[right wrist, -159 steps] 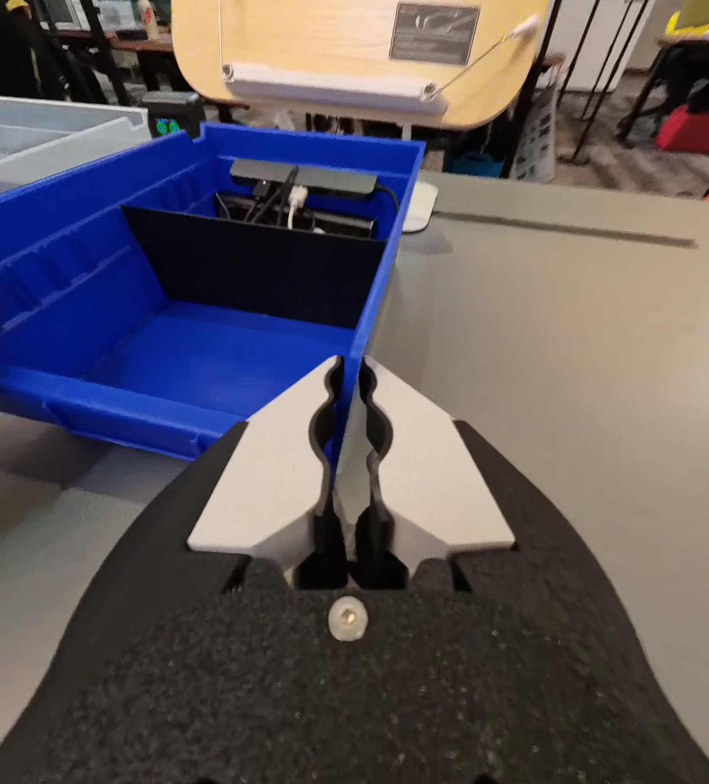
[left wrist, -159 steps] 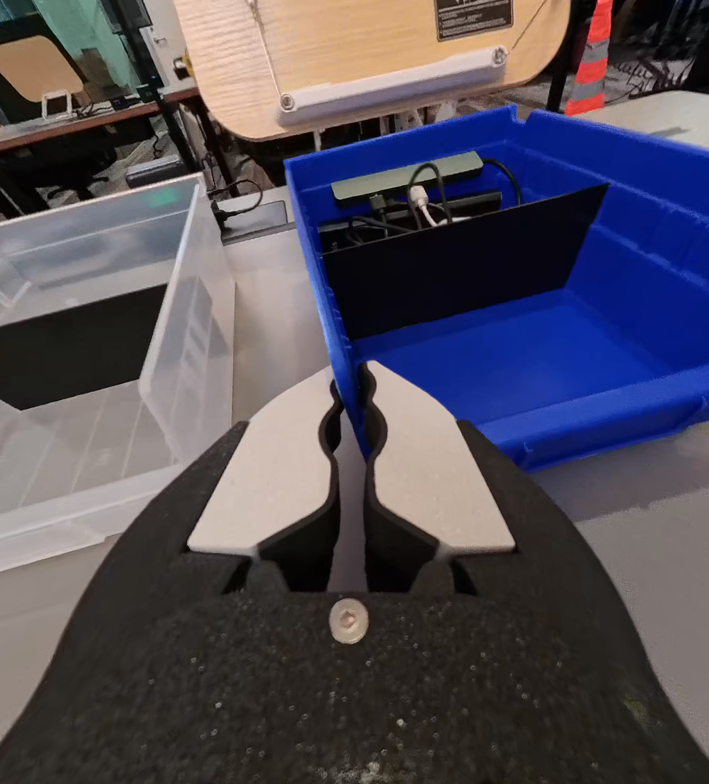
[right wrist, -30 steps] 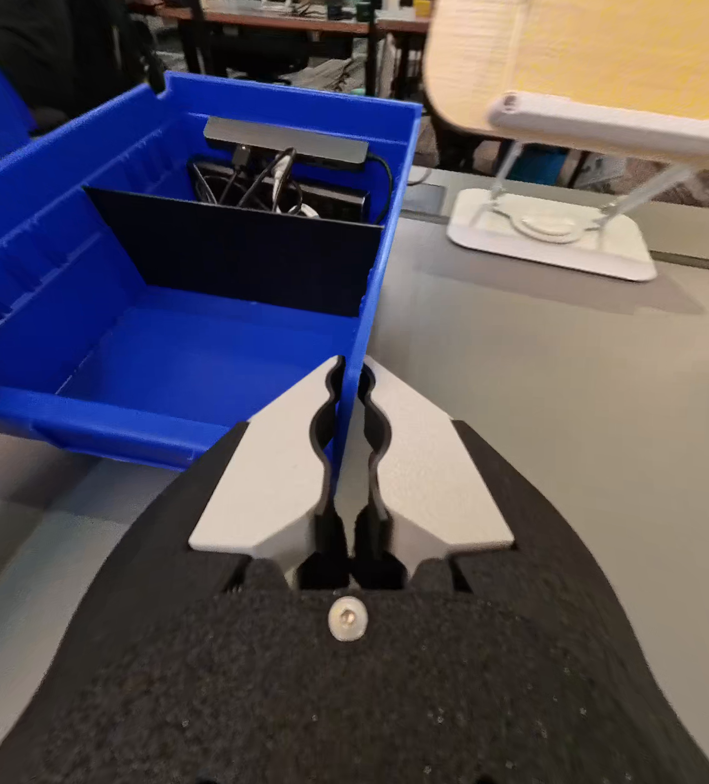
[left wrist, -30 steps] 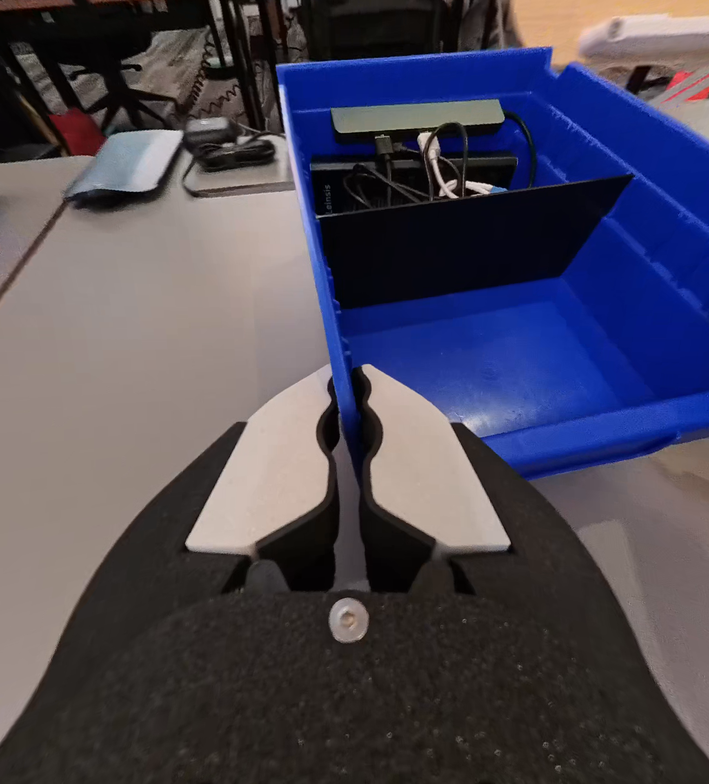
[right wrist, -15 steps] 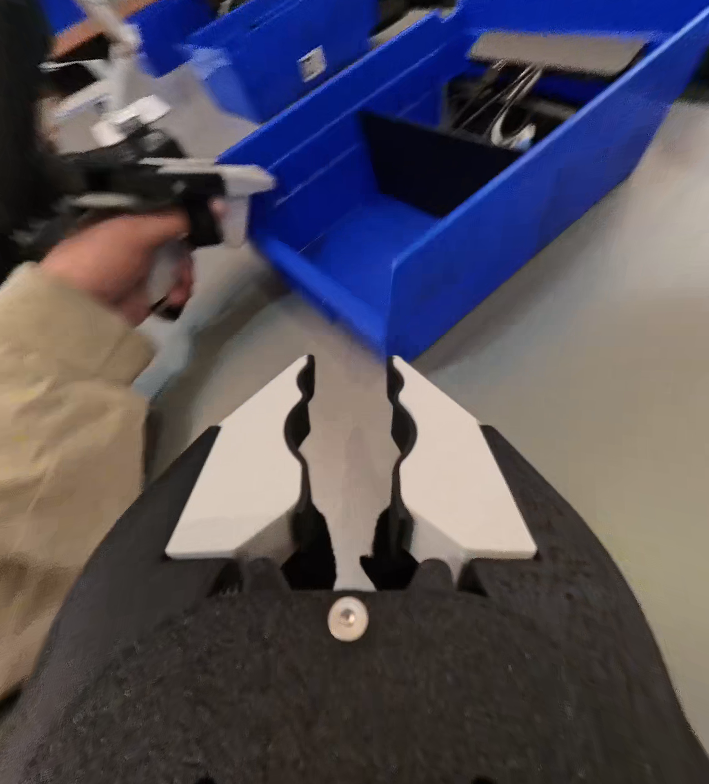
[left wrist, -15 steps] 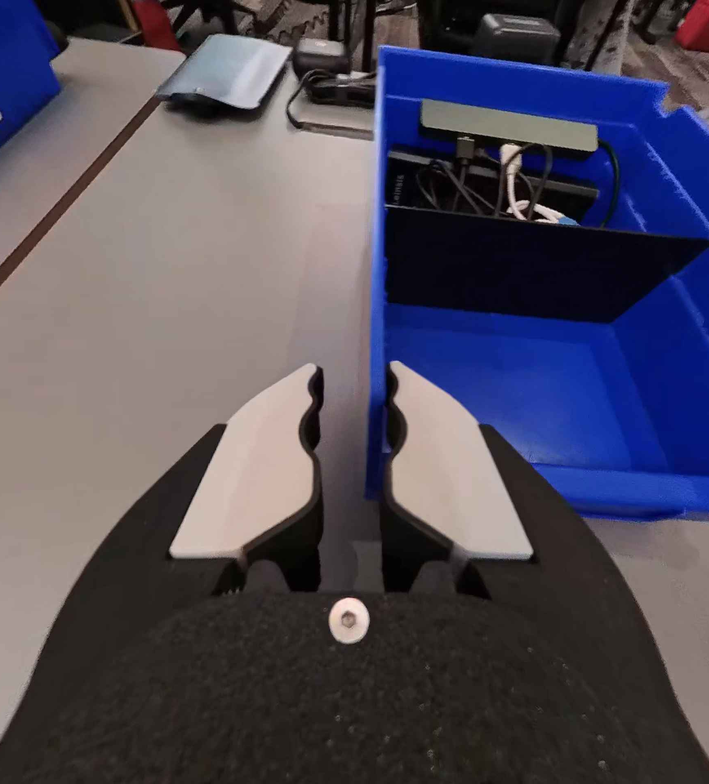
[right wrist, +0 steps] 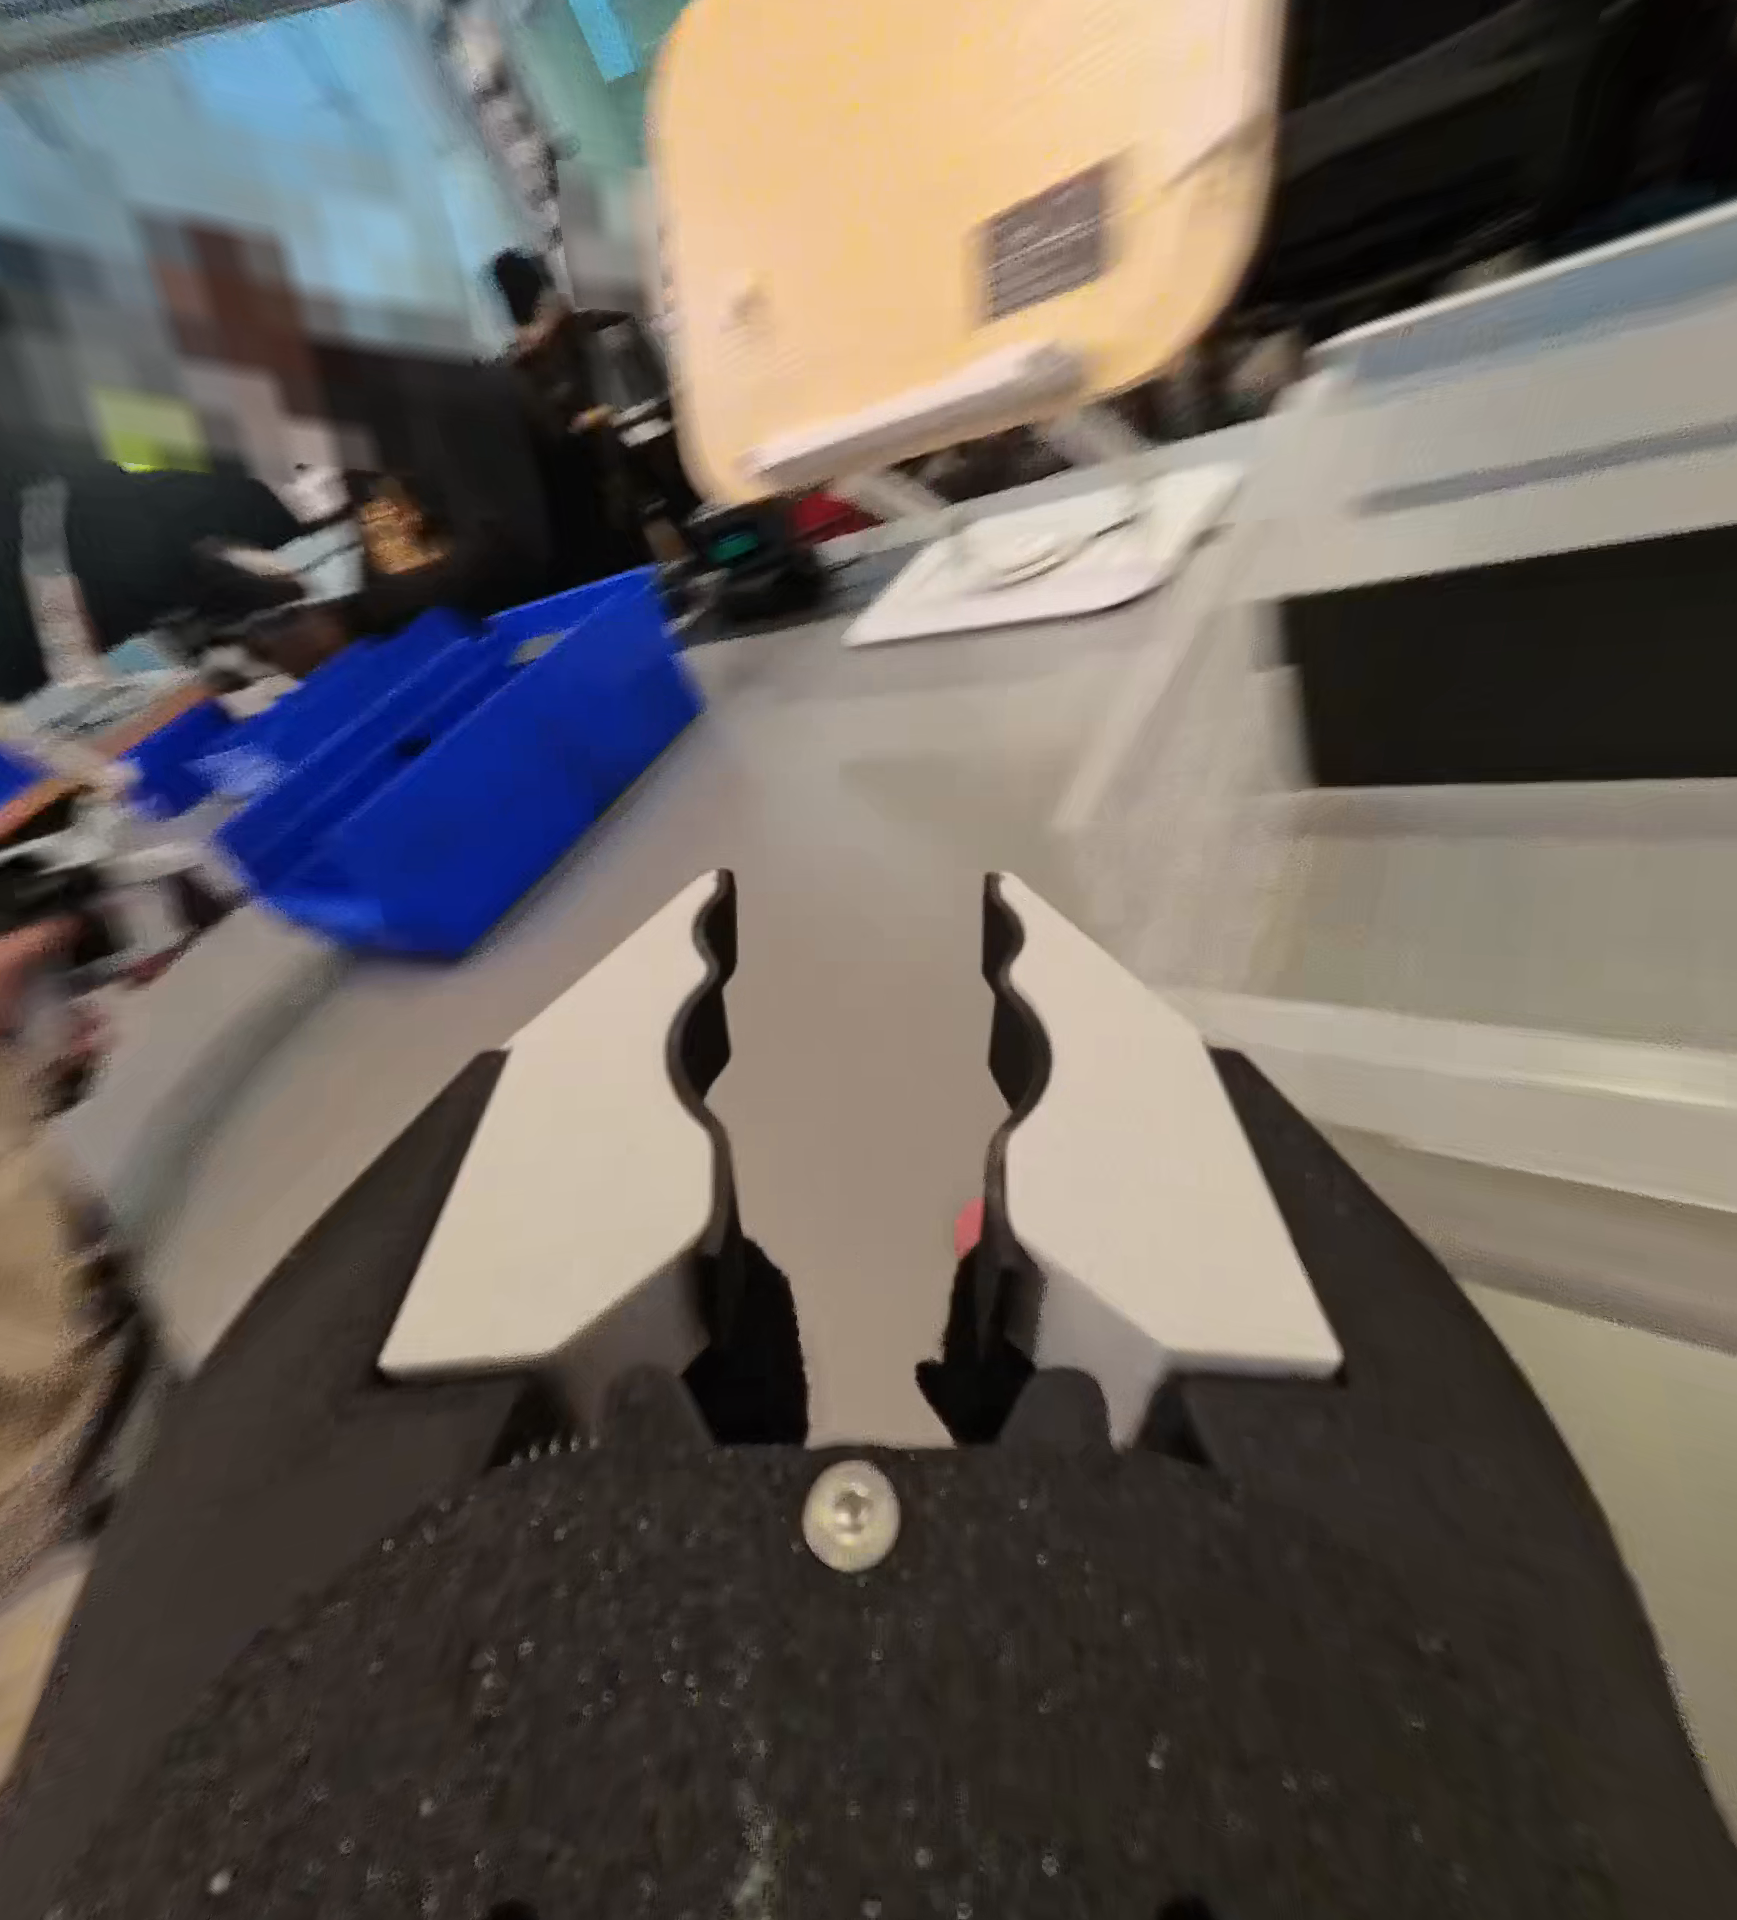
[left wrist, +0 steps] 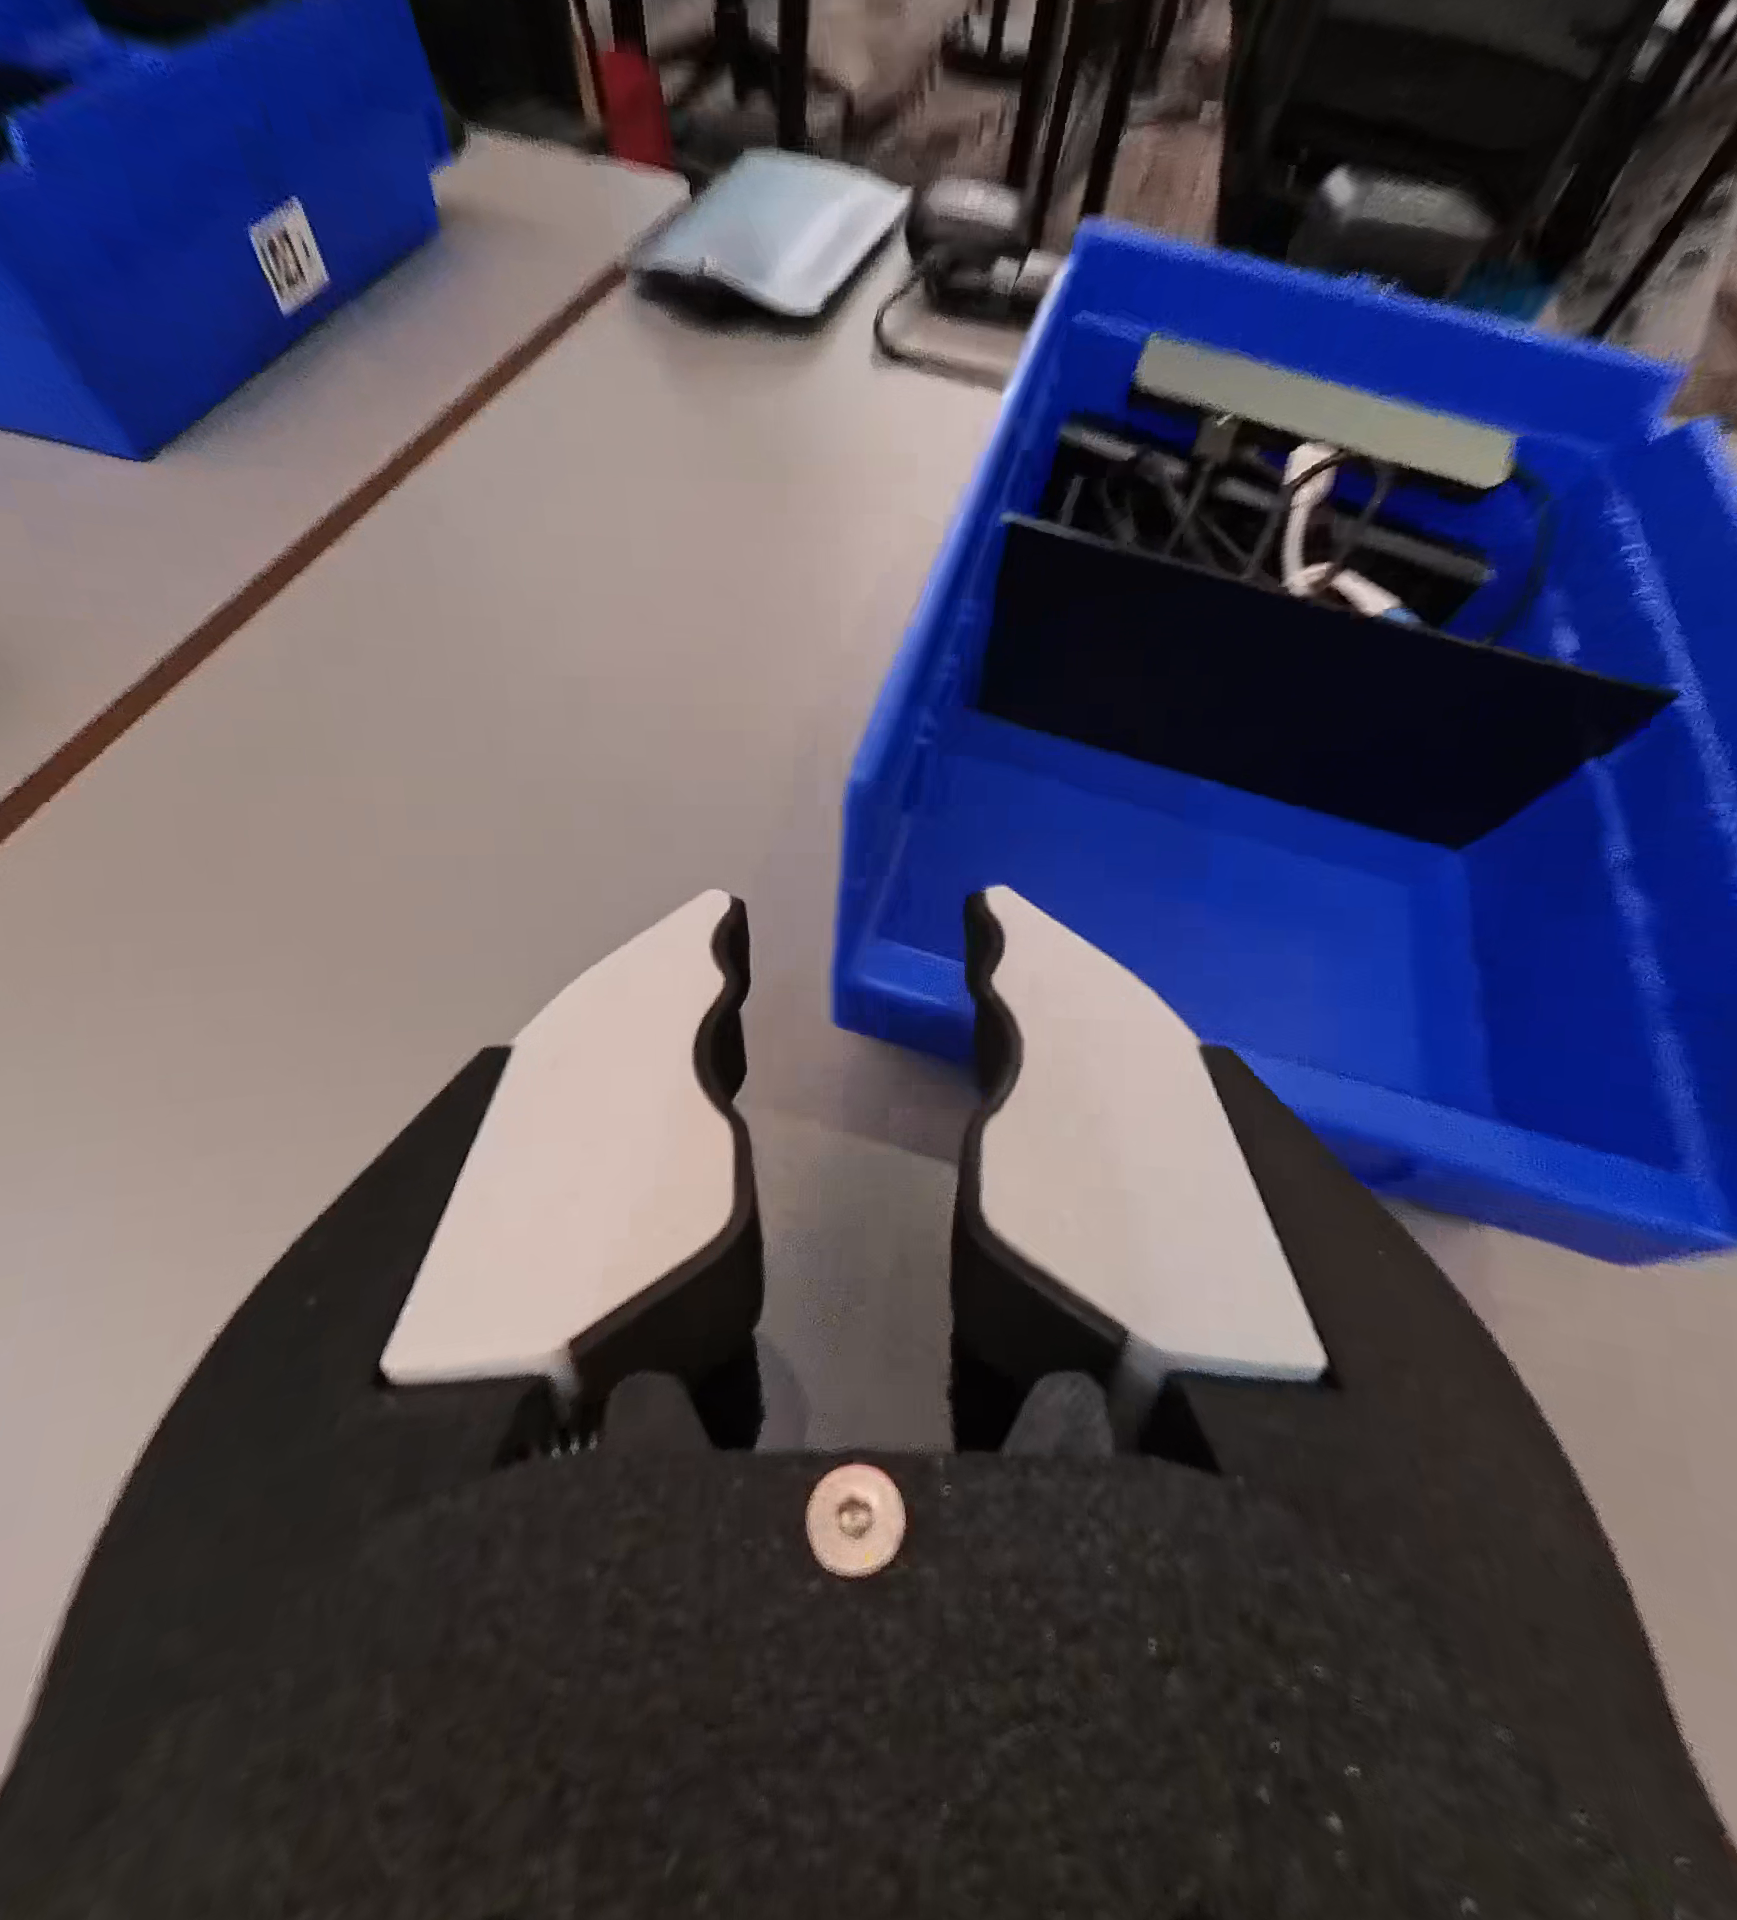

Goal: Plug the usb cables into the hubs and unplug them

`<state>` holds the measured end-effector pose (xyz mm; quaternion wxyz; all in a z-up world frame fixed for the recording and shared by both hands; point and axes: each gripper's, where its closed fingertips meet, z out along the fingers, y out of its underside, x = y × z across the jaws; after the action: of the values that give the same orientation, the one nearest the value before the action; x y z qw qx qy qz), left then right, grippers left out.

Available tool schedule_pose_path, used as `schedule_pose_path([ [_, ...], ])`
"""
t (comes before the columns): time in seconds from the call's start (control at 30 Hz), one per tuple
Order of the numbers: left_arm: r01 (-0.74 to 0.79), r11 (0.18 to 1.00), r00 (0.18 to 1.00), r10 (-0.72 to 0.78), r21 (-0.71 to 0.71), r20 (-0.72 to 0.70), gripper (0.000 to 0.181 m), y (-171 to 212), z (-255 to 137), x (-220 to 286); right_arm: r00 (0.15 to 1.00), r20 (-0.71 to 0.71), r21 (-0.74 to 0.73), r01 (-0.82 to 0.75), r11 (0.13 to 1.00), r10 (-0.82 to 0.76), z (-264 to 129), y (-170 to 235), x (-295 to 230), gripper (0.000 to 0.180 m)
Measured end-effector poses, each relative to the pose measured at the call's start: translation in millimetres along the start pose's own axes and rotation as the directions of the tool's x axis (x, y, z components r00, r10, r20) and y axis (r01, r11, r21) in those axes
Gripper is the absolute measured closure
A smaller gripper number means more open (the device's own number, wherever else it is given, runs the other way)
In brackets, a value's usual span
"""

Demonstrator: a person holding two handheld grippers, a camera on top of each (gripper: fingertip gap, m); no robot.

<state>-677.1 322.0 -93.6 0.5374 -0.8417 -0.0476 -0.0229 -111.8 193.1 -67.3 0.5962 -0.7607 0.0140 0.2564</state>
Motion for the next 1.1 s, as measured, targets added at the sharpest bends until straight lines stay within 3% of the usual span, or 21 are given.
schedule_pose_path([
  [0.07,-0.027,0.997,0.995,0.034,0.074,-0.095,0.146,8.9,-23.4,39.9,0.972,-0.193,0.025,0.138,0.99,-0.13,-15.1,-14.5,49.3,0.133],
  [0.13,-0.109,0.988,0.975,0.127,0.107,-0.18,0.15,35.3,-39.8,79.4,0.87,-0.392,-0.052,0.303,0.952,-0.298,-30.7,-14.9,94.6,0.132],
  [0.2,-0.171,0.983,0.952,0.183,0.07,-0.246,0.149,62.8,-43.8,106.9,0.81,-0.471,-0.132,0.326,0.936,-0.349,-34.5,-4.9,120.3,0.133],
  [0.23,-0.178,0.984,0.932,0.178,0.029,-0.316,0.152,67.7,-44.9,121.2,0.823,-0.485,-0.146,0.257,0.955,-0.295,-31.3,3.6,126.6,0.137],
  [0.3,-0.134,0.99,0.894,0.135,0.032,-0.428,0.161,59.6,-45.4,139.4,0.911,-0.388,-0.079,0.116,0.99,-0.138,-14.5,10.5,109.5,0.139],
  [0.33,-0.106,0.993,0.88,0.115,0.047,-0.461,0.161,55.0,-44.2,142.6,0.917,-0.377,-0.079,0.112,0.991,-0.134,-11.8,9.8,103.7,0.139],
  [0.43,-0.079,0.997,0.853,0.081,0.025,-0.515,0.161,57.7,-41.9,143.2,0.822,-0.495,-0.087,0.277,0.957,-0.282,-22.7,-5.0,106.6,0.14],
  [0.5,-0.11,0.994,0.875,0.1,0.007,-0.474,0.161,63.4,-39.3,135.0,0.818,-0.488,-0.102,0.292,0.951,-0.304,-20.8,-1.8,103.9,0.14],
  [0.63,-0.14,0.99,0.891,0.133,0.017,-0.433,0.16,67.1,-38.3,127.8,0.905,-0.371,-0.101,0.185,0.978,-0.209,-4.1,12.1,87.5,0.143],
  [0.73,-0.131,0.991,0.901,0.114,-0.012,-0.419,0.16,70.7,-35.4,123.6,0.905,-0.35,-0.13,0.209,0.969,-0.242,1.6,17.0,78.9,0.144],
  [0.93,-0.123,0.992,0.882,0.103,-0.012,-0.461,0.16,70.4,-38.0,130.9,0.893,-0.273,-0.134,0.334,0.933,-0.358,12.3,19.4,51.3,0.148],
  [1.1,-0.182,0.983,0.852,0.142,-0.03,-0.504,0.156,76.8,-37.9,144.9,0.939,-0.204,-0.101,0.263,0.96,-0.279,18.6,19.9,29.2,0.15],
])
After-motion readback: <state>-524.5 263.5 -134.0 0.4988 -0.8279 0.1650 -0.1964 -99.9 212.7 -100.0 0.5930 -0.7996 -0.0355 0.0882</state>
